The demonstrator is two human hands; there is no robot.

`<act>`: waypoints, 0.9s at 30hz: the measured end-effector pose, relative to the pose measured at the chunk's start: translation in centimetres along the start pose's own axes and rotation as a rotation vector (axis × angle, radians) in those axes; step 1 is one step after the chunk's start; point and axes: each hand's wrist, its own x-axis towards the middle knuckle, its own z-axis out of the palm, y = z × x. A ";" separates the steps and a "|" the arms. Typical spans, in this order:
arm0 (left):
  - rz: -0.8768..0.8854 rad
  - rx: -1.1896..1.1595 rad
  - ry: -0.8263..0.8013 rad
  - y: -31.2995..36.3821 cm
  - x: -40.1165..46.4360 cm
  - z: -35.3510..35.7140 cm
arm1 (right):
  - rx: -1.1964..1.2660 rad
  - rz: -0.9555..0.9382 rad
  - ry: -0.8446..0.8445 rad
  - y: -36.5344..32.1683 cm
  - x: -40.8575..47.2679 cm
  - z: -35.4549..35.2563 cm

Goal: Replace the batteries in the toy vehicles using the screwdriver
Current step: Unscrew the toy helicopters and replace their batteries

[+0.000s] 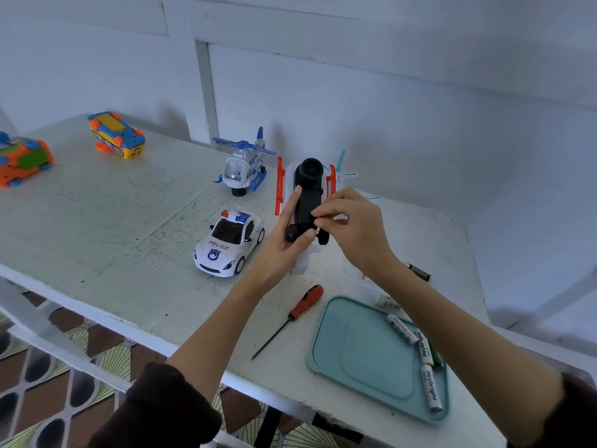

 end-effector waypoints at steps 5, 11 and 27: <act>0.012 0.036 0.036 -0.4 -0.1 0.3 | -0.103 -0.081 0.001 0.5 0.0 0.1; -0.001 0.019 0.098 -0.9 0.0 0.5 | -0.140 -0.127 -0.007 0.9 -0.2 0.1; 0.015 0.082 0.073 -1.5 0.4 0.4 | -0.227 -0.258 -0.079 1.3 -1.5 0.2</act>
